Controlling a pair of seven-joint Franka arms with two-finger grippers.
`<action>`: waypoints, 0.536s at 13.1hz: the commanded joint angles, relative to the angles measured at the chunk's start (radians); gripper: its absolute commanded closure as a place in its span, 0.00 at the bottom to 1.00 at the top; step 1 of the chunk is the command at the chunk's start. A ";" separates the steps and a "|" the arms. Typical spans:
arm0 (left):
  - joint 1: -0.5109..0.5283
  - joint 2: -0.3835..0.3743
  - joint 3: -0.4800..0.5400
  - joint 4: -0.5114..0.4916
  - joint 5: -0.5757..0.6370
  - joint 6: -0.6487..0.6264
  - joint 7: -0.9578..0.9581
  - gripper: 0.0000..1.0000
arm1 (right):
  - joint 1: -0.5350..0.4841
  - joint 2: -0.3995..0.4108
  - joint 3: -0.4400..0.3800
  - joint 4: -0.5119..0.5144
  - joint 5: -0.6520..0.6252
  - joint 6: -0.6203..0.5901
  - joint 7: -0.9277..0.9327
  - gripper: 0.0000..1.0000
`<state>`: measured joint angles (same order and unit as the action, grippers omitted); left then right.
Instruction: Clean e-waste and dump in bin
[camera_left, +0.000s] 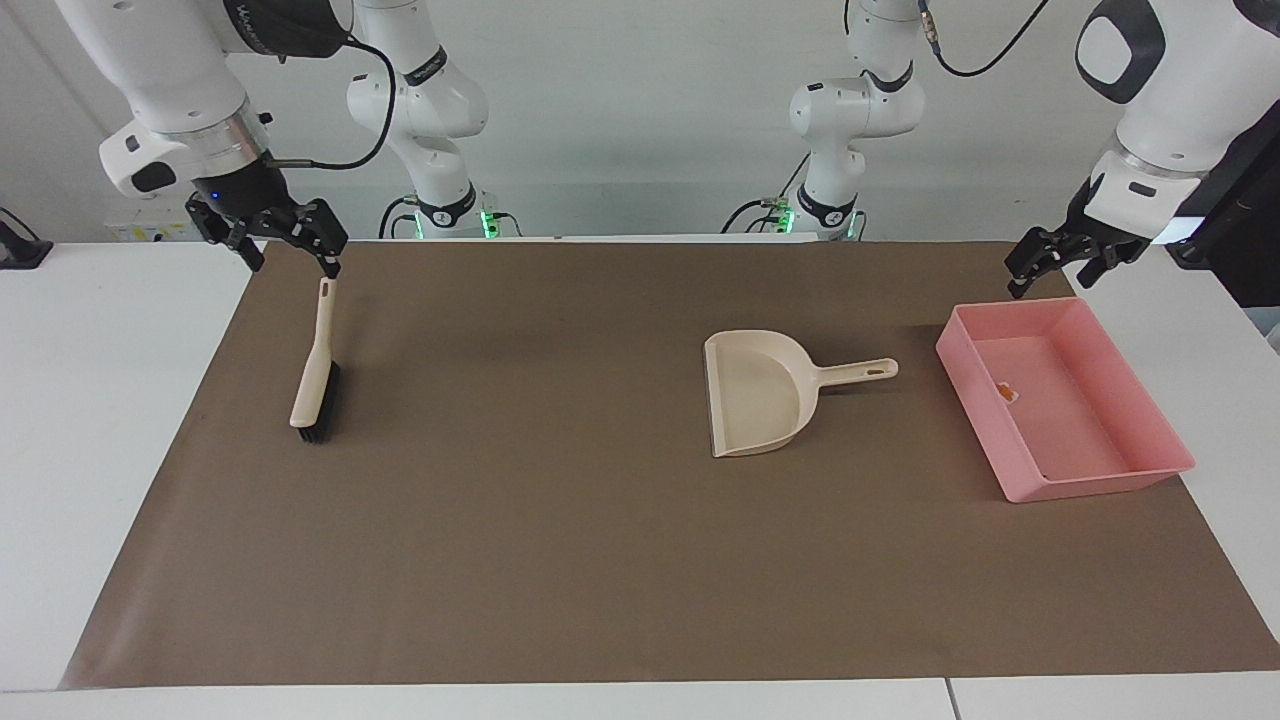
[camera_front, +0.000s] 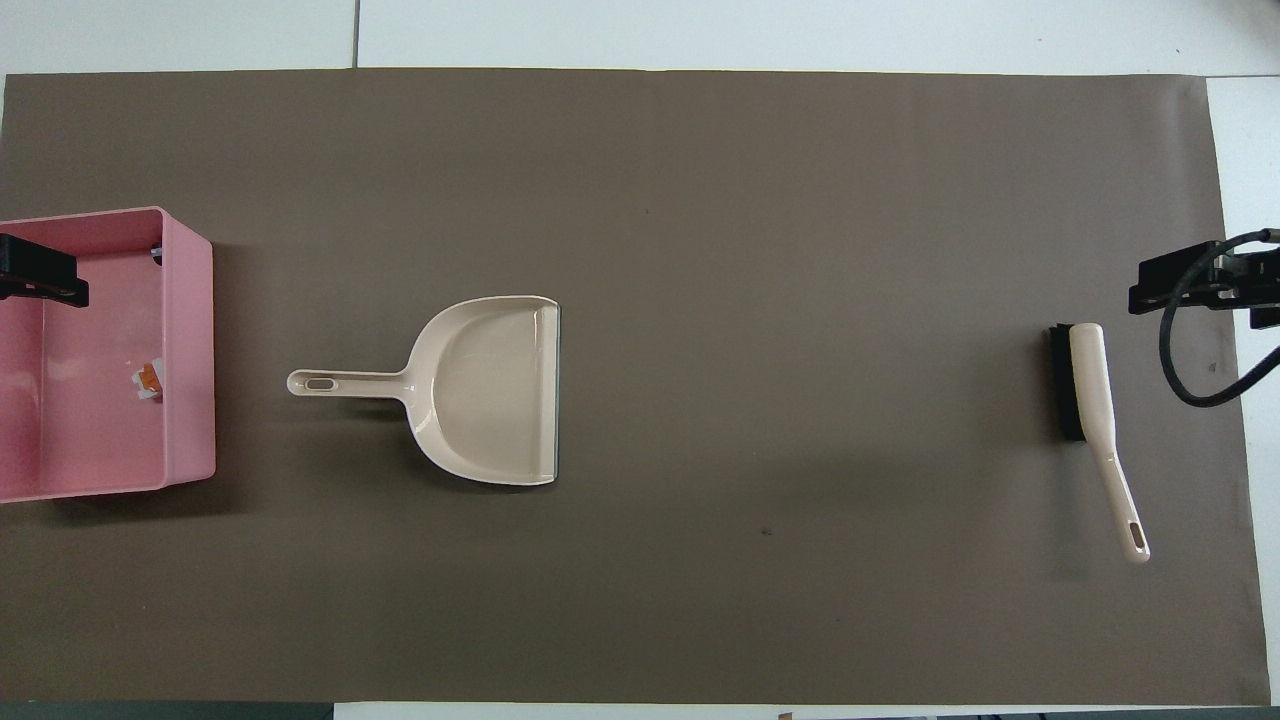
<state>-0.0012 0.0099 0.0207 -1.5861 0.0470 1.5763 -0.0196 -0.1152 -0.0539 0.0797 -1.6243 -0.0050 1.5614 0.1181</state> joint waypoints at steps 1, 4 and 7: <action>-0.002 -0.018 -0.007 -0.012 0.016 -0.013 0.001 0.01 | -0.015 -0.011 0.008 -0.006 0.020 -0.027 -0.011 0.00; -0.003 -0.018 -0.005 -0.012 0.016 -0.004 0.001 0.01 | -0.018 -0.009 0.006 0.001 0.016 -0.046 -0.015 0.00; 0.001 -0.018 -0.005 -0.012 0.016 -0.001 0.020 0.01 | -0.011 -0.006 0.003 0.018 -0.004 -0.078 -0.017 0.00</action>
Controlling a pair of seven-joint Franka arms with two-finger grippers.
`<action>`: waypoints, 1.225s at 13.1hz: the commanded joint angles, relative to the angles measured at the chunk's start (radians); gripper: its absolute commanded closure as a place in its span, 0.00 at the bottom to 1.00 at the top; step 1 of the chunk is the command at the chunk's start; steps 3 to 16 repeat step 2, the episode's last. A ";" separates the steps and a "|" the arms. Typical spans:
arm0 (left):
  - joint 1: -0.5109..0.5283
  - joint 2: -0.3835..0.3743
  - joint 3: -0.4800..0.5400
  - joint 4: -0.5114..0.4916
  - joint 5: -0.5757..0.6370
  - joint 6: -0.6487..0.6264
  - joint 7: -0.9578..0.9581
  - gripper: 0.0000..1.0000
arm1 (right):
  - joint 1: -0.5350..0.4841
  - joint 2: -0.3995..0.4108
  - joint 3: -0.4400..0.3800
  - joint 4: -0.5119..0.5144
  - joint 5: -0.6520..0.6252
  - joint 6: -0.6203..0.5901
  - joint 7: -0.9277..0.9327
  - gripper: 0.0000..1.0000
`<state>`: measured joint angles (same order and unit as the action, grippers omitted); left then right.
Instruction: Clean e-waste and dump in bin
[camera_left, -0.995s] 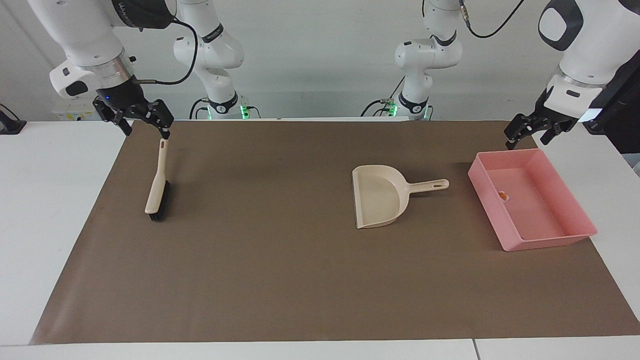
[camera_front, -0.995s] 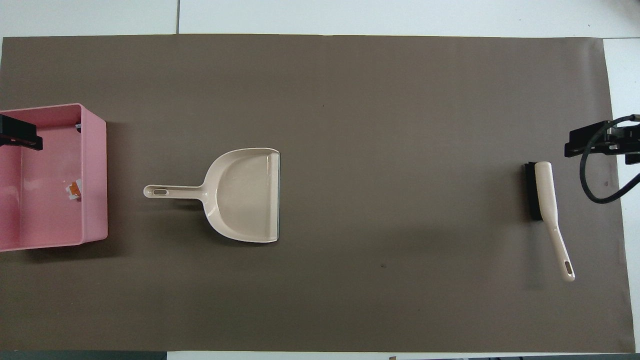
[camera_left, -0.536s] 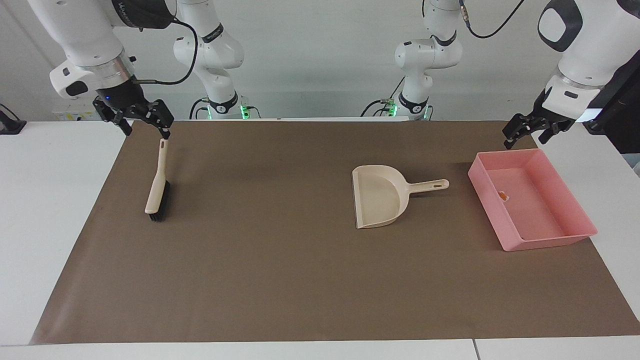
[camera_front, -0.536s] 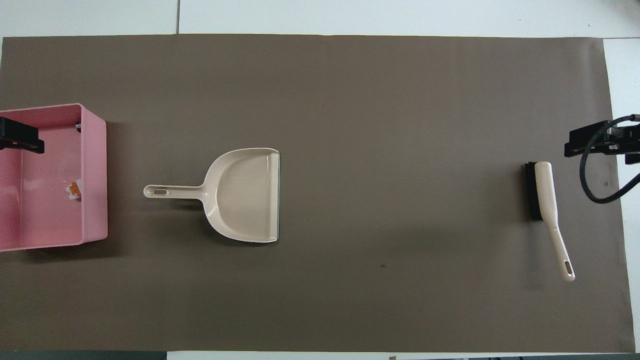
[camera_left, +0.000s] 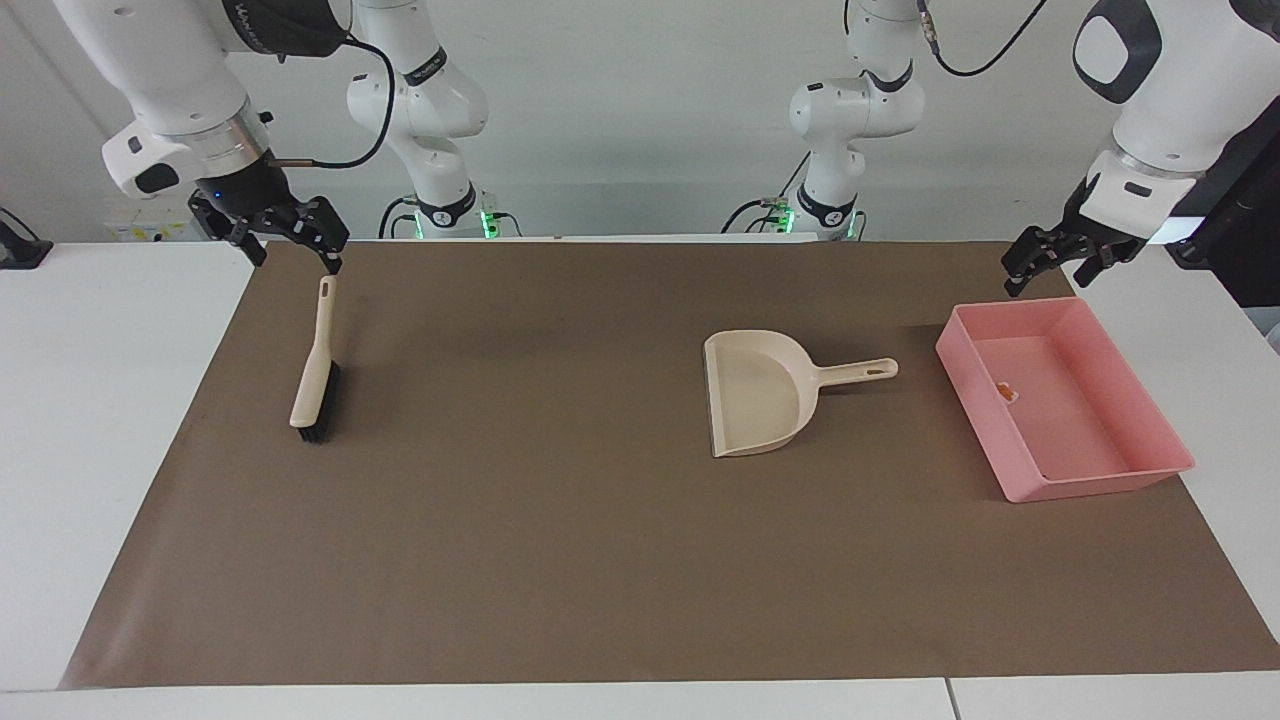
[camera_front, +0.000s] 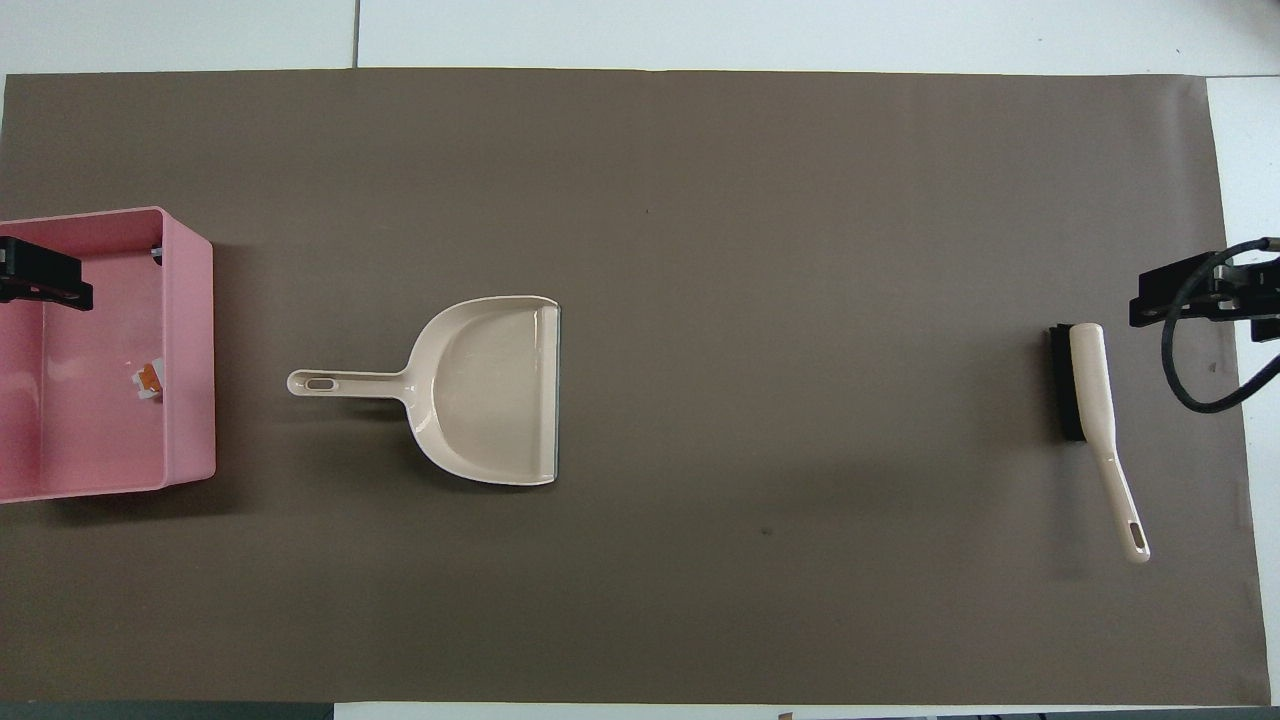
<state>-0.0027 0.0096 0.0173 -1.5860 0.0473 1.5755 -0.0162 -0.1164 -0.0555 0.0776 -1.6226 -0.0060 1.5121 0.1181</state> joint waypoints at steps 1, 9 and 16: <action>0.003 -0.017 -0.002 -0.012 0.016 0.000 0.016 0.01 | -0.009 -0.004 0.005 0.017 -0.003 -0.029 -0.017 0.00; 0.004 -0.017 -0.002 -0.012 0.016 0.000 0.022 0.01 | -0.009 -0.004 0.005 0.012 -0.005 -0.029 -0.015 0.00; 0.004 -0.017 -0.002 -0.012 0.016 0.000 0.022 0.01 | -0.009 -0.004 0.005 0.012 -0.005 -0.029 -0.015 0.00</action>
